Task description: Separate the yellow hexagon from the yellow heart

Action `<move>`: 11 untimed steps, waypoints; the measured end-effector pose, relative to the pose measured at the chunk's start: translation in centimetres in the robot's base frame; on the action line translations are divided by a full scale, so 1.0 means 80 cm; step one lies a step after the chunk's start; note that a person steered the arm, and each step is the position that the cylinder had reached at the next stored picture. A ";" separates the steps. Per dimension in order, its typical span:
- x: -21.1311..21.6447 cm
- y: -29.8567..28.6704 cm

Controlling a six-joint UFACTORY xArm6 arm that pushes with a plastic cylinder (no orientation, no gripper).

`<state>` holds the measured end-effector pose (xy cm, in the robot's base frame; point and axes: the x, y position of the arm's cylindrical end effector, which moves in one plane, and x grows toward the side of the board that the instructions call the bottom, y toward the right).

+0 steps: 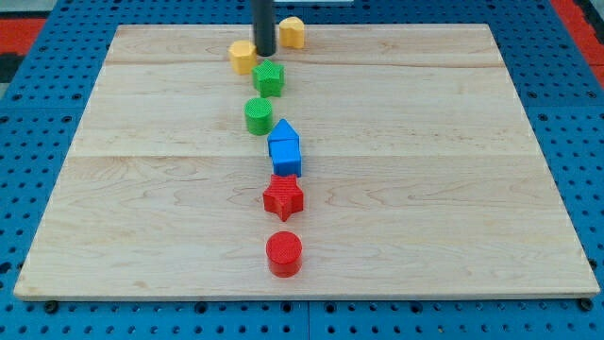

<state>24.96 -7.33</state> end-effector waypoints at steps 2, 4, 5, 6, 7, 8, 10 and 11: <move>0.025 -0.023; 0.071 -0.036; 0.098 -0.048; 0.114 -0.063; 0.096 -0.038; 0.074 -0.066; 0.083 -0.108; 0.082 -0.132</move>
<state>31.53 -17.87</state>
